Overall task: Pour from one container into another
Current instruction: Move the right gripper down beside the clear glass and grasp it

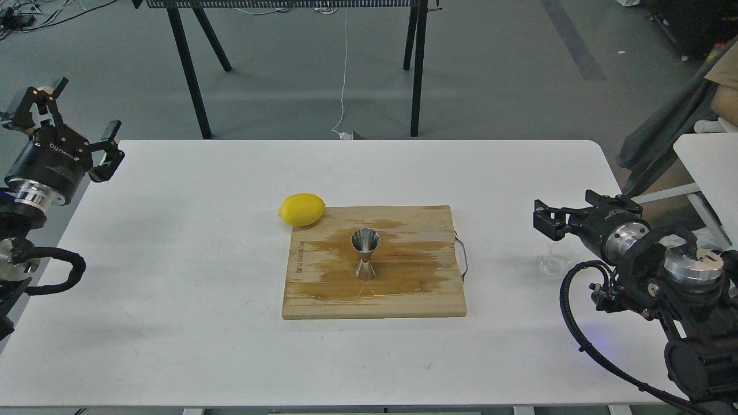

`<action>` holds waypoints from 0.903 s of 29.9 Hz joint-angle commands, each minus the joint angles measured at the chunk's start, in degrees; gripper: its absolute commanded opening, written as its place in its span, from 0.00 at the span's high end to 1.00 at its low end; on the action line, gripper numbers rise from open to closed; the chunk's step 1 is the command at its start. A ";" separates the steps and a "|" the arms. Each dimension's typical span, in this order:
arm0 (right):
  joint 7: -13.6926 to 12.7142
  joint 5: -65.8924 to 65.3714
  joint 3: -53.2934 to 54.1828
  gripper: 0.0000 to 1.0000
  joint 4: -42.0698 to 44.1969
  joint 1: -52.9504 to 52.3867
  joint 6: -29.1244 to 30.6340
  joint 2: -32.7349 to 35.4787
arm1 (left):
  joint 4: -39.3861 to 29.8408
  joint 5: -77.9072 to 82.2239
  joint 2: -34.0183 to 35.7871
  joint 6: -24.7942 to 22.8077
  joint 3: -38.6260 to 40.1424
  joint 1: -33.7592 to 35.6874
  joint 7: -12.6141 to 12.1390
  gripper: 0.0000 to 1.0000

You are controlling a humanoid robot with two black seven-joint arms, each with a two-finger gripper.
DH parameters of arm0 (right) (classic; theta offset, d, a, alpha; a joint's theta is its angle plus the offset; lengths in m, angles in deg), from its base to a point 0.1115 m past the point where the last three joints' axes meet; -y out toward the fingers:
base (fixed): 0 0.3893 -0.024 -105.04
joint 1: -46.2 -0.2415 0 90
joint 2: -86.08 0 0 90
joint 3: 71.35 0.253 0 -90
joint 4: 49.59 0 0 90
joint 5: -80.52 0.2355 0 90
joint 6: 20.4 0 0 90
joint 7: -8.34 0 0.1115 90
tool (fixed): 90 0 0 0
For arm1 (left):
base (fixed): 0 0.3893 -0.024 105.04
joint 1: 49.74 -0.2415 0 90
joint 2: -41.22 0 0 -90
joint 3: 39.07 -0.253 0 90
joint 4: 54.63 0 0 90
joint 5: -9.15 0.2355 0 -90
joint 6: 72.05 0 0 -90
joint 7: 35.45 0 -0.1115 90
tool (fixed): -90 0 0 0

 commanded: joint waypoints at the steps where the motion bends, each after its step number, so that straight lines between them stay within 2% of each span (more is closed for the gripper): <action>1: 0.01 -0.08 -1.72 0.01 1.65 0.47 0.01 -0.55 | 0.00 0.00 -0.05 0.00 -0.07 -0.11 0.00 0.03; 10: 0.01 0.00 -3.75 0.01 5.61 0.91 0.01 -1.78 | 0.17 0.09 -0.13 0.00 -0.07 -0.63 0.00 0.03; 27: -0.34 0.00 -2.87 0.01 5.53 2.23 0.01 -1.17 | 2.02 0.18 -0.13 0.00 -0.16 -0.81 0.00 0.02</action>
